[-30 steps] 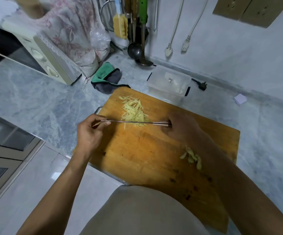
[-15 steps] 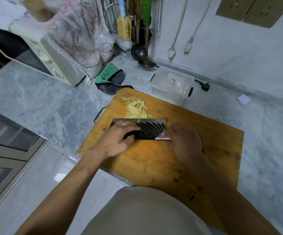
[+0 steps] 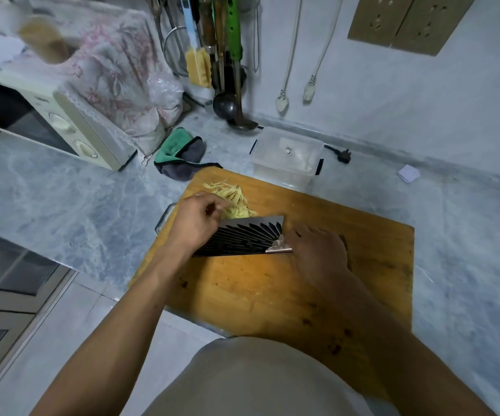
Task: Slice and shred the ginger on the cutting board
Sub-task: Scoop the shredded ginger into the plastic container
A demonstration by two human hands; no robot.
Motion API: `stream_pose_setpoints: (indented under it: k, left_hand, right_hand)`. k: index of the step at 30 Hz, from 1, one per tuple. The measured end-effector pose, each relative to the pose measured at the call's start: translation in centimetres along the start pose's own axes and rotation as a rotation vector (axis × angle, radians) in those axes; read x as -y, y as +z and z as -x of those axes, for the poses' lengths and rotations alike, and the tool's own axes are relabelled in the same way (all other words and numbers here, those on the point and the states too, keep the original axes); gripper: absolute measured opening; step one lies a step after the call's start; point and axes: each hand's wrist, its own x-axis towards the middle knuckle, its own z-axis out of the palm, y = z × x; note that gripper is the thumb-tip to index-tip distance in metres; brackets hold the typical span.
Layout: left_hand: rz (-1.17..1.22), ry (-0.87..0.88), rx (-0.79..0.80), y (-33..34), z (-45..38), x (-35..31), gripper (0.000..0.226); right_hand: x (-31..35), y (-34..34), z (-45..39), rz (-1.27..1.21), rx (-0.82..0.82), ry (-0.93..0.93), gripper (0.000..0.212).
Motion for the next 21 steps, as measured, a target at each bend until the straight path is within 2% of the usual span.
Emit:
stream_pose_setpoints:
  k: [4,6,9,11,13,15,18,21]
  left_hand:
    - [0.042,-0.029,-0.071,0.0,-0.3,-0.1,0.009]
    - [0.067,-0.034,-0.160,-0.3,-0.2,-0.5,0.015]
    - [0.095,0.037,-0.410,-1.0,0.5,-1.3,0.019]
    - [0.172,0.013,-0.477,-1.2,0.9,-1.4,0.020]
    - [0.228,-0.045,-0.422,-0.8,1.6,-1.4,0.019]
    - [0.242,-0.066,-0.292,0.1,2.7,-1.3,0.018]
    - [0.304,-0.106,-0.073,2.0,4.4,-1.3,0.017]
    - [0.371,-0.184,0.033,3.4,5.7,-1.4,0.019]
  right_hand:
    - [0.1,-0.3,0.1,-0.099,0.000,0.090,0.034]
    - [-0.1,0.1,0.7,-0.240,0.029,0.174,0.032]
    - [-0.6,1.5,2.4,-0.623,0.140,0.331,0.032]
    - [-0.5,2.2,3.7,-0.921,0.131,0.420,0.019]
    - [0.4,2.3,4.9,-1.207,0.077,0.527,0.036]
    - [1.2,2.3,5.7,-1.383,0.009,0.672,0.047]
    - [1.7,2.9,5.8,-1.505,-0.039,0.834,0.049]
    - [1.9,4.3,5.7,-1.600,-0.014,0.893,0.048]
